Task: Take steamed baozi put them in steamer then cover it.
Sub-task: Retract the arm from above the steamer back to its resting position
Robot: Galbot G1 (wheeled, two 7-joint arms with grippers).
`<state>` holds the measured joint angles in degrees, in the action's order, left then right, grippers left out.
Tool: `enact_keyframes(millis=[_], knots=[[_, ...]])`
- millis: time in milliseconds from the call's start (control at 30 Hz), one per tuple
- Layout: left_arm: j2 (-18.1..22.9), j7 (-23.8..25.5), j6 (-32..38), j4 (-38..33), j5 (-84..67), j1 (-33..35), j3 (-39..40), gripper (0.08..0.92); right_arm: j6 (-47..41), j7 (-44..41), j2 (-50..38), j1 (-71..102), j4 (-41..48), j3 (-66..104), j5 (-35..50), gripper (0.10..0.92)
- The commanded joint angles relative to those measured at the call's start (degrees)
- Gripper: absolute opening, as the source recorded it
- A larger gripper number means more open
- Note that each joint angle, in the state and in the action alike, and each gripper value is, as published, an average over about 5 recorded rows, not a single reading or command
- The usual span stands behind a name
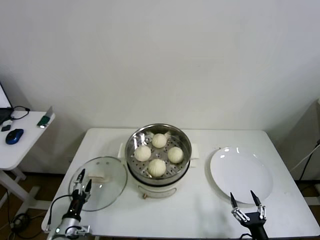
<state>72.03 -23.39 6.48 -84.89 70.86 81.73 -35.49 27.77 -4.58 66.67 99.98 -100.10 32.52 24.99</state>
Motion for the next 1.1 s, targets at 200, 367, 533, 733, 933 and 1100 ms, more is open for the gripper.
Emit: enact_keyframes(millis=[200,367,533,733,933,1100], knots=[[0.0,1.4,-1.0,1.6,-0.4,-2.9,0.4,0.823,1.0,0.2,0.7,0.4,0.5,0.0,-0.5,0.823],[0.4,2.2,-1.6,1.8,-1.2,-3.6,1.1,0.822,1.2,0.3,0.8,0.1,0.6,0.0,-0.6,0.823],[0.6,3.2,-2.7,2.1,-3.0,-4.2,1.9,0.723,1.4,0.3,0.9,0.0,0.8,0.0,-0.7,0.823],[0.8,4.1,-3.4,2.9,-2.9,-4.6,2.2,0.55,1.8,0.3,1.2,-0.1,0.9,-0.2,-0.8,0.823],[1.9,4.2,-3.8,3.6,-1.9,-5.0,2.3,0.377,1.9,0.3,1.5,-0.1,0.9,-0.3,-0.9,0.823],[2.7,4.1,-3.8,4.2,-1.0,-5.6,2.6,0.238,2.1,0.4,1.5,-0.1,0.8,-0.1,-0.9,0.823]])
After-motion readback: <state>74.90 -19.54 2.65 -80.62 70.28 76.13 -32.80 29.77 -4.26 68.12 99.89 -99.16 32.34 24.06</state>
